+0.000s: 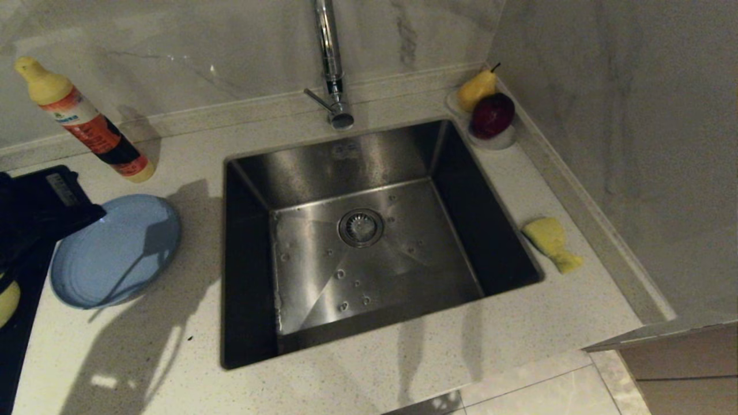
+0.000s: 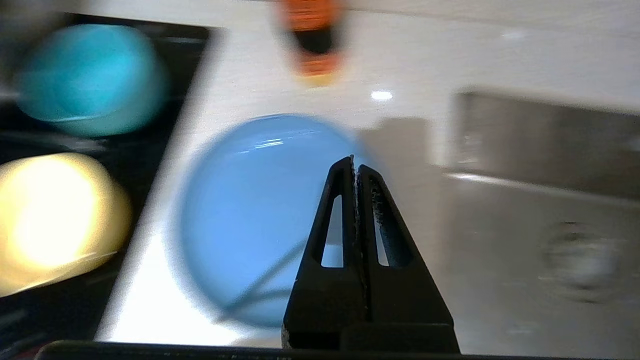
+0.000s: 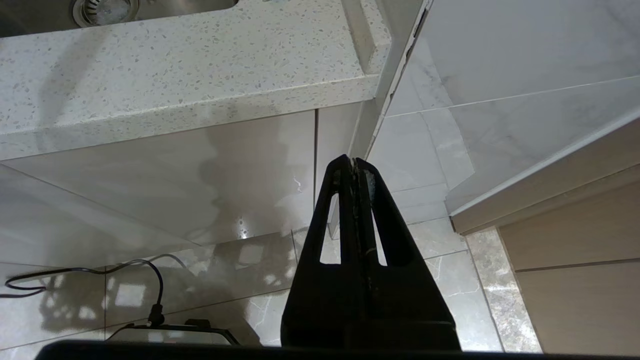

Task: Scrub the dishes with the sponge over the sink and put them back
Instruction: Place the bowl on the plate

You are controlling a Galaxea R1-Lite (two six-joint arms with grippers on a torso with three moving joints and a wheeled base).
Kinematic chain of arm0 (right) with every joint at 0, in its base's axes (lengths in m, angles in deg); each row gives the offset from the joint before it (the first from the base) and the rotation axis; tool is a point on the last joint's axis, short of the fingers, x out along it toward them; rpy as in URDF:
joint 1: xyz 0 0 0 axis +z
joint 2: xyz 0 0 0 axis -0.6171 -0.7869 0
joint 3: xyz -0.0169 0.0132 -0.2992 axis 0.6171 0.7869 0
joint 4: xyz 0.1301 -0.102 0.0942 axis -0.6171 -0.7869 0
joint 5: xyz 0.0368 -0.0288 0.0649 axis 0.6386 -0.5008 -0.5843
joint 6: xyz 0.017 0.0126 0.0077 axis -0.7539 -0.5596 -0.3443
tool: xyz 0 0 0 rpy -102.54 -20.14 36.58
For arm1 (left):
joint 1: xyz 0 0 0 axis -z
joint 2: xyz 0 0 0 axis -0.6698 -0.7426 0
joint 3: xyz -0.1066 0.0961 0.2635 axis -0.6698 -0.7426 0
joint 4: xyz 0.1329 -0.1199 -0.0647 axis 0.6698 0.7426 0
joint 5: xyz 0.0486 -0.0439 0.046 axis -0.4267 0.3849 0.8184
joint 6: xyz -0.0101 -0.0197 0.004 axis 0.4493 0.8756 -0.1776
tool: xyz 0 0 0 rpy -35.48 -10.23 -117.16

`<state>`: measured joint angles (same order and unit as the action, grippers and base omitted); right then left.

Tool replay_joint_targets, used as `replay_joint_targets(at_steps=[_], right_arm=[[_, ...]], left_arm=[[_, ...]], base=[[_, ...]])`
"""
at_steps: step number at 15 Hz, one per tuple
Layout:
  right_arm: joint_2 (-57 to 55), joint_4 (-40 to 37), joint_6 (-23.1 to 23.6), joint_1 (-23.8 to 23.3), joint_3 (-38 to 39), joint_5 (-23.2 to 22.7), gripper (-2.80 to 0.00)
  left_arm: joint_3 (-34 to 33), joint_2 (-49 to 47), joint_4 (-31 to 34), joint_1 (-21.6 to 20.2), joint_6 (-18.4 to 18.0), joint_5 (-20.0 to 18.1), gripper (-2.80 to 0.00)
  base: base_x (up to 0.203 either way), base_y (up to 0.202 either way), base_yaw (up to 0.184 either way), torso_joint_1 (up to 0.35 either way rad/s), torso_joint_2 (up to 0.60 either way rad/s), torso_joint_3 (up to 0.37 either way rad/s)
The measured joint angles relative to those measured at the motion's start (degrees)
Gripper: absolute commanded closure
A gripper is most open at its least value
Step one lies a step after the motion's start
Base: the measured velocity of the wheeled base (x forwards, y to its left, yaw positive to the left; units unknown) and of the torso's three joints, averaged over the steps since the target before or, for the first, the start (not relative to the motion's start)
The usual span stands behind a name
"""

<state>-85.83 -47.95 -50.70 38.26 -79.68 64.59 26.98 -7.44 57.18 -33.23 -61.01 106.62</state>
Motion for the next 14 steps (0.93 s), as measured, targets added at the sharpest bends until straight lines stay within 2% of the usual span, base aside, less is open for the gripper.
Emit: replay_joint_targets(at_steps=[2, 5, 6, 8, 11, 14], right_arm=[[0.00, 0.02, 0.00, 0.00, 0.00, 0.00, 0.00], [0.00, 0.02, 0.00, 0.00, 0.00, 0.00, 0.00], [0.00, 0.01, -0.02, 0.00, 0.00, 0.00, 0.00], [0.00, 0.02, 0.00, 0.00, 0.00, -0.02, 0.00], [0.00, 0.02, 0.00, 0.00, 0.00, 0.00, 0.00], [0.00, 0.01, 0.00, 0.00, 0.00, -0.01, 0.00]], left_arm=[[1.11, 1.39, 2.53, -4.71, -0.27, 1.16, 0.00], [5.20, -0.06, 7.44, -15.61, 1.06, 2.90, 0.00], [5.84, -0.65, 10.26, -18.18, 2.02, 3.52, 0.00], [6.33, -1.73, 15.10, -20.38, 5.80, 3.63, 0.00], [6.81, -5.89, 17.01, -23.16, 10.03, 1.04, 0.00], [9.55, -12.79, 17.65, -28.28, 14.66, -4.58, 0.00]], base=[[0.000, 0.000, 0.000, 0.000, 0.00, 0.000], [0.000, 0.000, 0.000, 0.000, 0.00, 0.000], [0.000, 0.000, 0.000, 0.000, 0.00, 0.000], [0.000, 0.000, 0.000, 0.000, 0.00, 0.000], [0.000, 0.000, 0.000, 0.000, 0.00, 0.000], [0.000, 0.000, 0.000, 0.000, 0.00, 0.000]])
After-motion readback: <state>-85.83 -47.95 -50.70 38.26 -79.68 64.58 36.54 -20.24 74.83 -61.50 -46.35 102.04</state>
